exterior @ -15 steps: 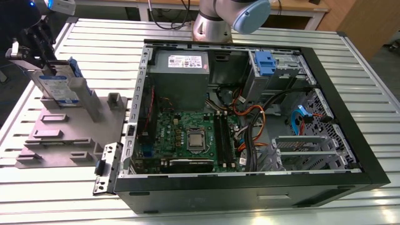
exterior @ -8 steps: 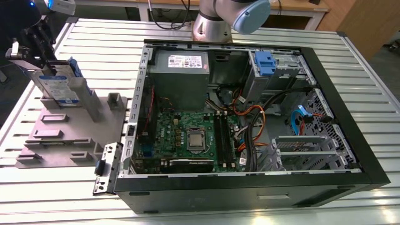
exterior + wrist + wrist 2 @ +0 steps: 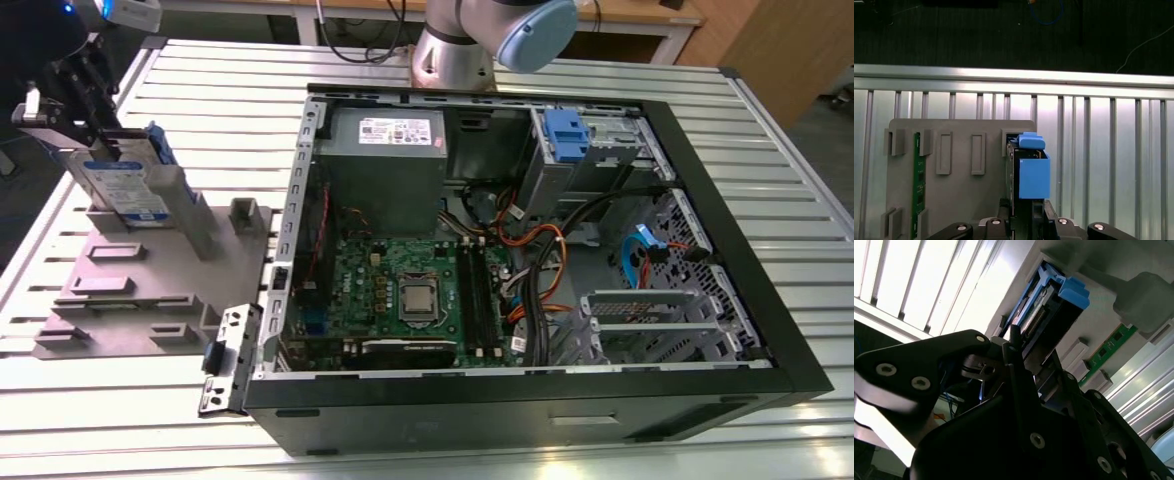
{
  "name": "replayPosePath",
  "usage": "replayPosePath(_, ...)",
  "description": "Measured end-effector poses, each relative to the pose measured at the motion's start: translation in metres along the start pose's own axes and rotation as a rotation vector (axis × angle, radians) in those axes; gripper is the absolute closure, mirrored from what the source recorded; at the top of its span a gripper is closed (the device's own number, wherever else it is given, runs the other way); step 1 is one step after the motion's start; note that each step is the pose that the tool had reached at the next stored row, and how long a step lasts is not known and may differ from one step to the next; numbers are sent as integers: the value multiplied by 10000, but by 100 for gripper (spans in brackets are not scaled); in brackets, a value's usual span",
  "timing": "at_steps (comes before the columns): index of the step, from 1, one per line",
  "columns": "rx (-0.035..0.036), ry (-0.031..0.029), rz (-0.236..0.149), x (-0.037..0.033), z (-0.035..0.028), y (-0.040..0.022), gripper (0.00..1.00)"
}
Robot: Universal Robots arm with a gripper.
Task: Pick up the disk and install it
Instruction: 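Pick up the disk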
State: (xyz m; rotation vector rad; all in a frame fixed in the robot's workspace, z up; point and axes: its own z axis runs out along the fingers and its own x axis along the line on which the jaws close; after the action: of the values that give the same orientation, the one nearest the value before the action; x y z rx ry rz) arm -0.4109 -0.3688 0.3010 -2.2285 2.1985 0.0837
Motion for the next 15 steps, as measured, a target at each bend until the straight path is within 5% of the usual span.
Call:
replayPosePath(6, 0, 0, 0, -4, -81, 3, 65)
replayPosePath(15, 3, 7, 58, -2, -84, 3, 65)
